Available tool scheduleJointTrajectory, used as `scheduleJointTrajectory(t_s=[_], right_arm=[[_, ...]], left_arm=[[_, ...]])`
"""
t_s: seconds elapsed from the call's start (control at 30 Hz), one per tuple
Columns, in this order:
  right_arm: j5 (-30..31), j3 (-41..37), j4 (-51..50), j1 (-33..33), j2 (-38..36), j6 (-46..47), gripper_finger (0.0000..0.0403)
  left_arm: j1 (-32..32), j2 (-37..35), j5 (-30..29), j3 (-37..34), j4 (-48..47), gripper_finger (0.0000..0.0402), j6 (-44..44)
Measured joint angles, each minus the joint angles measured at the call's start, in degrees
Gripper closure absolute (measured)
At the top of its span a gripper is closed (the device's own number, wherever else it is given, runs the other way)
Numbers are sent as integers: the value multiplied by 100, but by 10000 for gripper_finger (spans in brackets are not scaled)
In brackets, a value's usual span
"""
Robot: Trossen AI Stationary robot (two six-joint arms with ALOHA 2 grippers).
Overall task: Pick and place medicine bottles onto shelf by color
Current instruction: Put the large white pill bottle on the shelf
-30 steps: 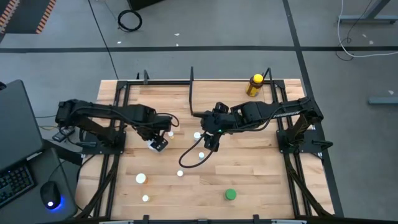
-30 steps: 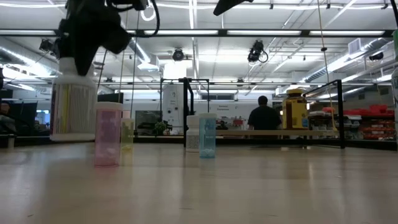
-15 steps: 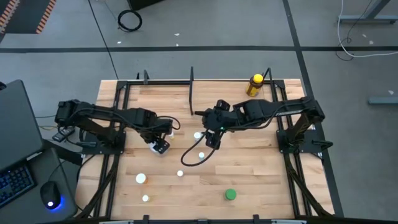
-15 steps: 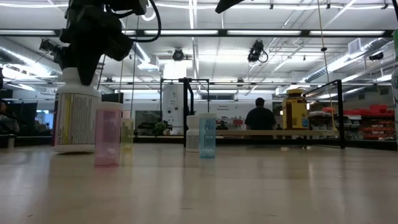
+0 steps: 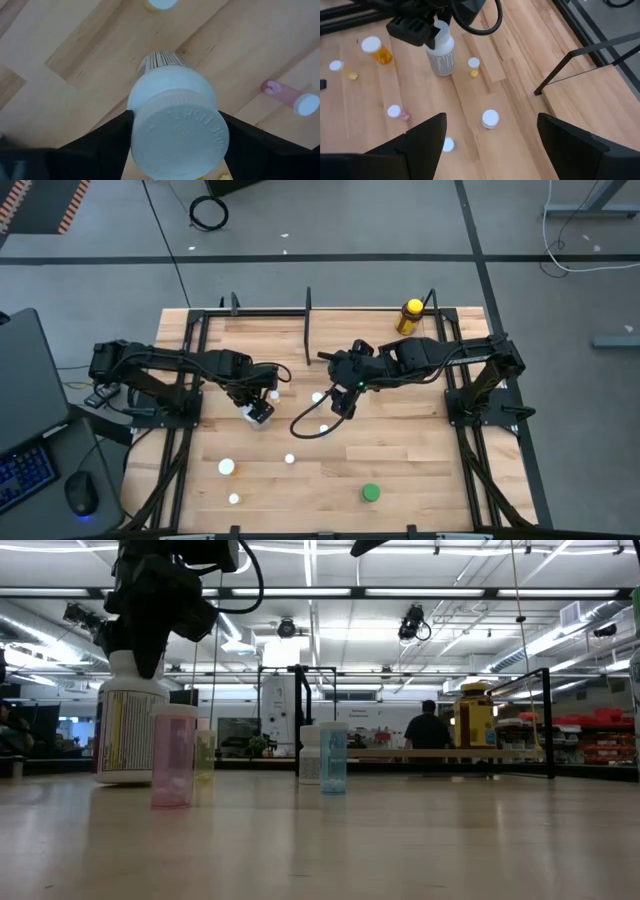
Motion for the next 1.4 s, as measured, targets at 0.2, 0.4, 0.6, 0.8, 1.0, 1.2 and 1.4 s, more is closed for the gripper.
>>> scheduleJointTrajectory(t_s=[0.2,0.4,0.6,0.8,1.0,1.2,1.4], right_arm=[[-90,0,-43,-2,2,-180,85],[-91,0,-45,-2,4,-153,85],[-93,0,-49,-2,7,-159,85],[-110,0,-117,-2,9,-205,85],[-111,0,-224,-2,9,-393,85],[-111,0,-225,-2,11,-498,85],[-135,0,-150,2,11,-610,85]], left_arm=[[0,0,285,0,-14,130,-34],[-20,2,552,-2,-15,130,-323],[-15,2,548,-2,114,129,-473],[-48,2,530,-2,387,102,-674],[-90,2,583,-2,516,25,-954],[-22,-6,1499,-2,741,26,-1072],[-4,-488,1647,0,937,43,-1343]])
